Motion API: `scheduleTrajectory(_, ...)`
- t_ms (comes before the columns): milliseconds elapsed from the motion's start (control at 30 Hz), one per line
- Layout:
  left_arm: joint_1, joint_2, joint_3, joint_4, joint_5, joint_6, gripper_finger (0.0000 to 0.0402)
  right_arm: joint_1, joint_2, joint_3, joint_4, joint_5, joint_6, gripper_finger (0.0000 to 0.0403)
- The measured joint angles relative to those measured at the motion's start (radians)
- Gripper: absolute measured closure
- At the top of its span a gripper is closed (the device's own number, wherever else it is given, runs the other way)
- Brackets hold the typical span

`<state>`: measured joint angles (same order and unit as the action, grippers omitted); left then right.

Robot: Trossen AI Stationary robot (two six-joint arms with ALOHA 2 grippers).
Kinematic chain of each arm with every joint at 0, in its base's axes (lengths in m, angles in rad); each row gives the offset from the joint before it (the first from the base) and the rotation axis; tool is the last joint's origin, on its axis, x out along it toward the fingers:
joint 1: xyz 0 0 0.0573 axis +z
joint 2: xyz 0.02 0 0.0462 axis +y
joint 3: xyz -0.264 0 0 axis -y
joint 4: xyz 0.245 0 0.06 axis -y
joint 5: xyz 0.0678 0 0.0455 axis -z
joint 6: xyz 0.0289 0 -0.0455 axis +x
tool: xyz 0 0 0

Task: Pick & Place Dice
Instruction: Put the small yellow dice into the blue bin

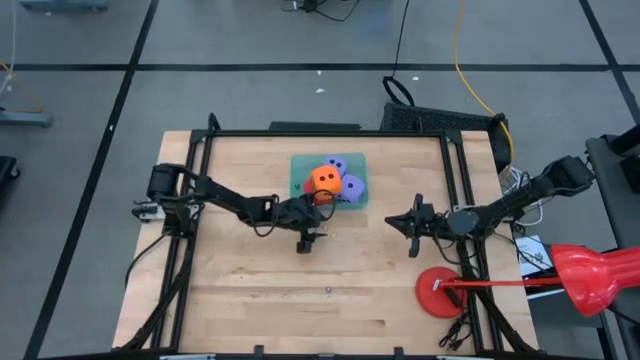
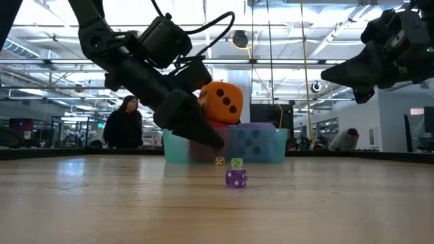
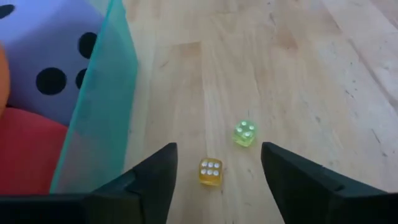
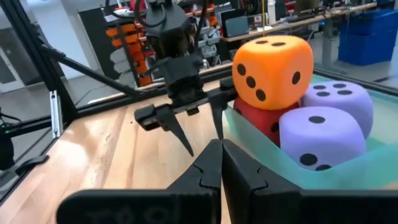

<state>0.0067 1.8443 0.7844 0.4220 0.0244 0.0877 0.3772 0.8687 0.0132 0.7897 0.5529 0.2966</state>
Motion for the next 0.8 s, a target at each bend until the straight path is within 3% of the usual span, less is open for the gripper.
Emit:
scheduleTrajectory(167,0.002,0.003,0.007,-0.002,-0.004,0.011,0.0168,0.000,0.029,0.000,0.051,0.000,-0.026,0.0399)
scheduleTrajectory(367,-0.014,0.007,0.007,-0.018,-0.084,0.066,0.0181,0.000,0.030,0.000,0.052,0.000,-0.028,0.0399)
scheduleTrajectory(633,-0.094,-0.014,0.006,-0.037,-0.227,0.172,0.0183,0.000,0.030,0.000,0.052,0.000,-0.024,0.0399)
scheduleTrajectory(800,-0.094,-0.015,0.006,-0.122,-0.394,0.121,0.0183,0.000,0.030,0.000,0.052,0.000,-0.022,0.0399)
